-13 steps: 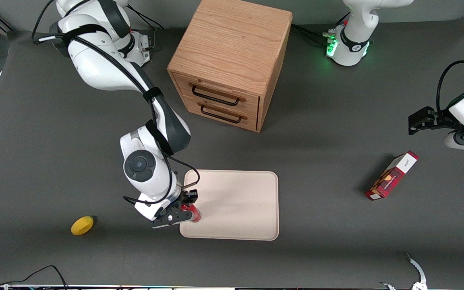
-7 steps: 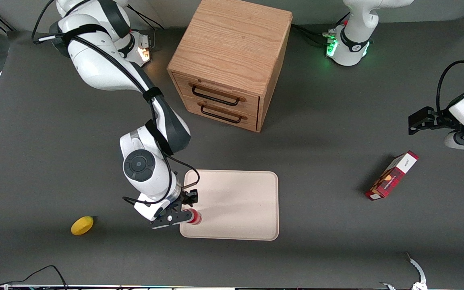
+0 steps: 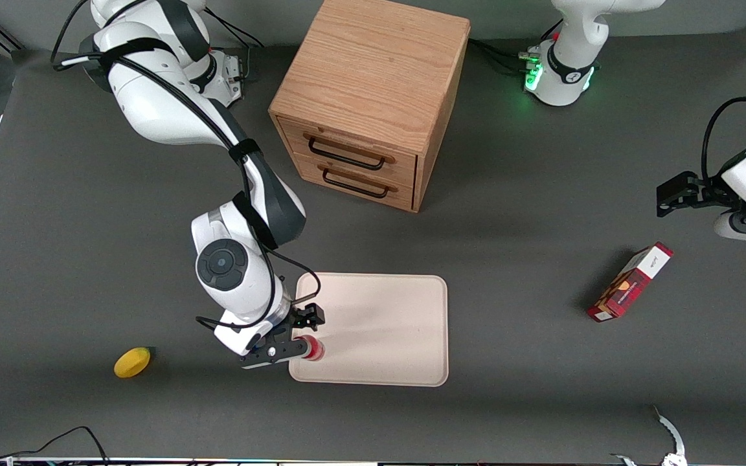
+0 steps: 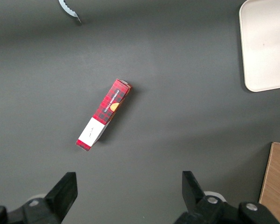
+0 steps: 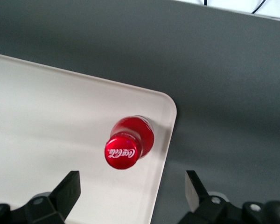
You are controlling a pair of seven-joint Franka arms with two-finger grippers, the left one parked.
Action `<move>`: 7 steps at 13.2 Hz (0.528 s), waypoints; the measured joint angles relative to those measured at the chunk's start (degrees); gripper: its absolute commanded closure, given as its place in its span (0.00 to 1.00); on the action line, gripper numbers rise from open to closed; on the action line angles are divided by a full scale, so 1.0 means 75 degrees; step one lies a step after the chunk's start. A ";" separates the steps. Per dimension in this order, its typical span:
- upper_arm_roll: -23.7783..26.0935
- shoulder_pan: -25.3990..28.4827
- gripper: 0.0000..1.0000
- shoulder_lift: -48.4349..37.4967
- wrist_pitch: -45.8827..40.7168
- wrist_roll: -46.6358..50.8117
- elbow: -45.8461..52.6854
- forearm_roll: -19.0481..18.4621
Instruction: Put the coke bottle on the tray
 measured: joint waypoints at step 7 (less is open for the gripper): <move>-0.0068 -0.0136 0.00 -0.1277 -0.1256 0.0000 -0.0474 -0.0024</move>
